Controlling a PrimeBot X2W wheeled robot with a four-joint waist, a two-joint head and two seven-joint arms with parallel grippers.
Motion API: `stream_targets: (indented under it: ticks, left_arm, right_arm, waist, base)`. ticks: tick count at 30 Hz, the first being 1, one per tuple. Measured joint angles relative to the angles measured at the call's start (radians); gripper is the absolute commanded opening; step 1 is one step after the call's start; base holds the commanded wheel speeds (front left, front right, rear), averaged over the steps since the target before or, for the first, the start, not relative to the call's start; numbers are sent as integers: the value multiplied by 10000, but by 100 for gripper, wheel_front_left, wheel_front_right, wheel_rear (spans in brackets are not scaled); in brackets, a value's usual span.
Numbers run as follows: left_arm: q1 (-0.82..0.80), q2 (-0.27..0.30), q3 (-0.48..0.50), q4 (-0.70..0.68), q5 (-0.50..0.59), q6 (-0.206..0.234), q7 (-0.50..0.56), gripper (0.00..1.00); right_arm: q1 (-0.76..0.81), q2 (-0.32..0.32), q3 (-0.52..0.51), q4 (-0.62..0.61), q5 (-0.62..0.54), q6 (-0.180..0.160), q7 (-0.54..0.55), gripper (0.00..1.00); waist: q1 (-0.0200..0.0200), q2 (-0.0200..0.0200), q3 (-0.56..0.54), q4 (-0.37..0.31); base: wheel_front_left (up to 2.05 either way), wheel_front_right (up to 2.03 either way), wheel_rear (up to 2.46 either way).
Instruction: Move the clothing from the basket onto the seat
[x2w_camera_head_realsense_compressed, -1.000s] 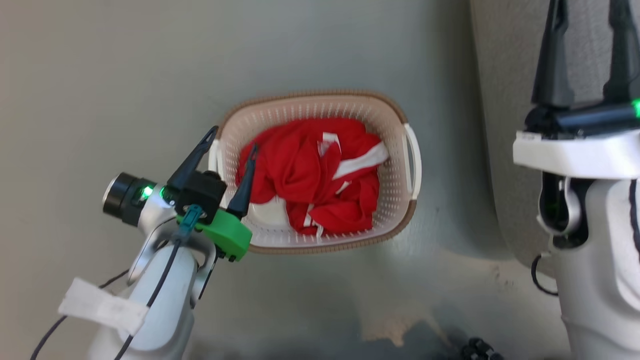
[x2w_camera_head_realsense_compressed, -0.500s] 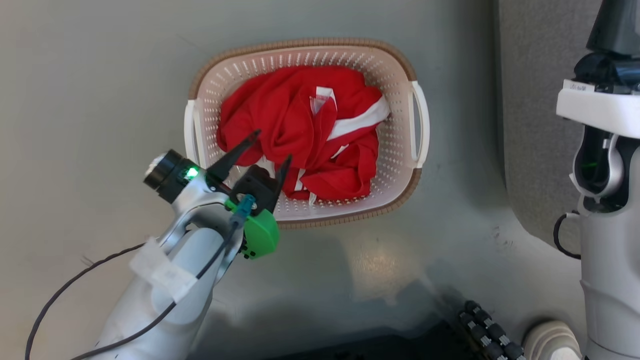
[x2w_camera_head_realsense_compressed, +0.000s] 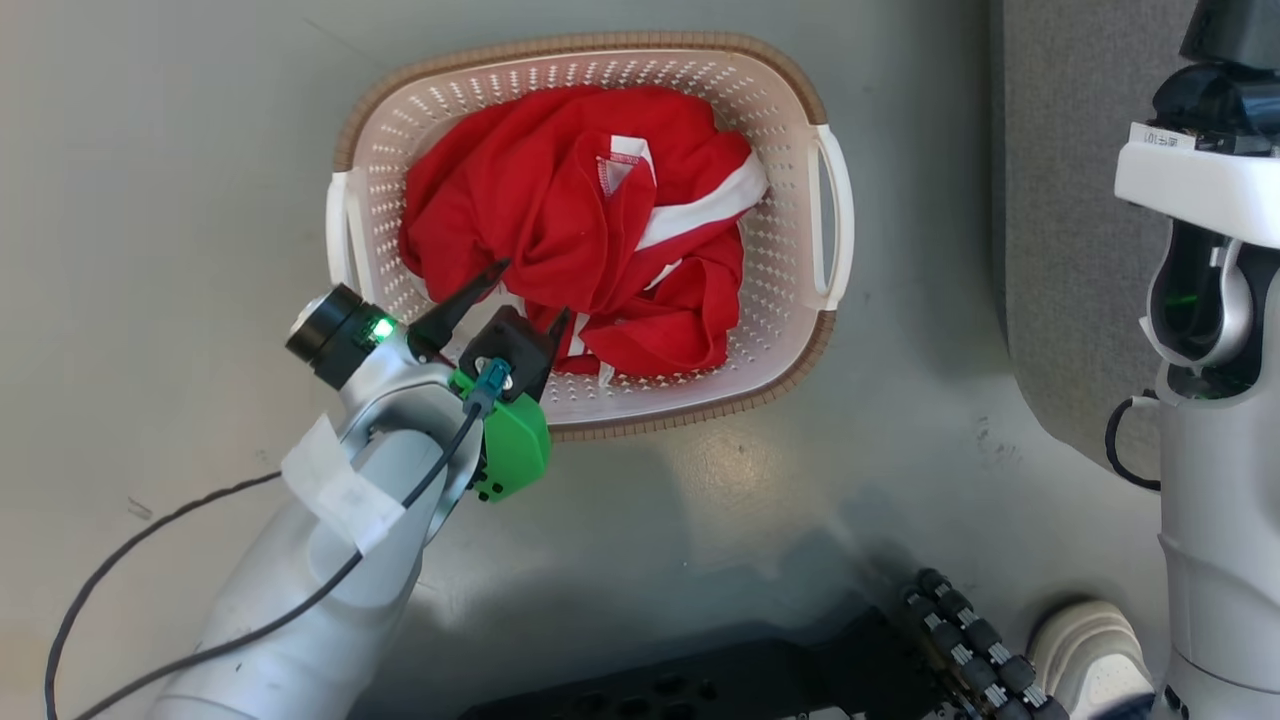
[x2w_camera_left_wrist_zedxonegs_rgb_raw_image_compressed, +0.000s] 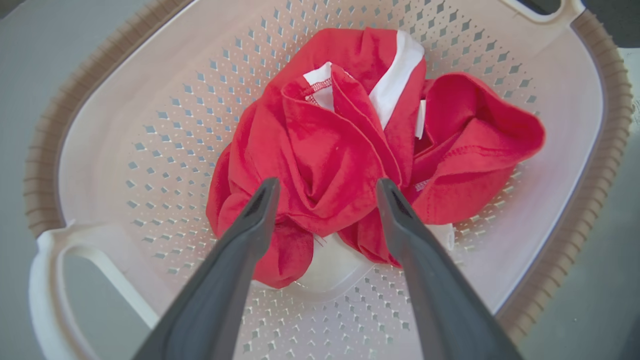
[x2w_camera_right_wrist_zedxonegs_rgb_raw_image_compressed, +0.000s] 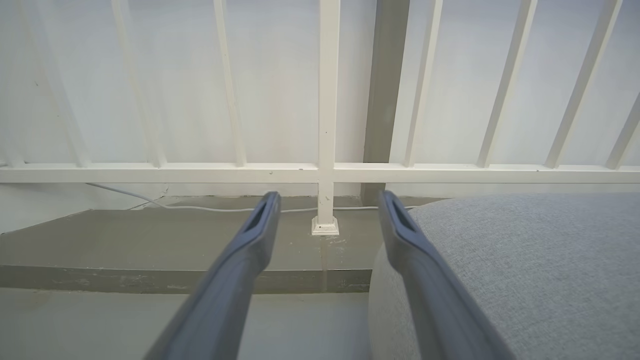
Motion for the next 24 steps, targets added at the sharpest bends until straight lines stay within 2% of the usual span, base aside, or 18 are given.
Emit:
stream_targets:
  ticks: [9,24]
  left_arm:
    - [-662,-29,-226,420,-408,-71,58,100]
    - [-1251,-25,-1149,878,-1411,-82,525,100]
  right_arm:
    - [-64,63,88,67,-15,0,0,100]
    - [-482,144,554,180,-15,0,0,100]
  waist:
    - [0,0,210,-182]
    - [0,0,498,-657]
  base:
    - [0,0,0]
    - [0,0,0]
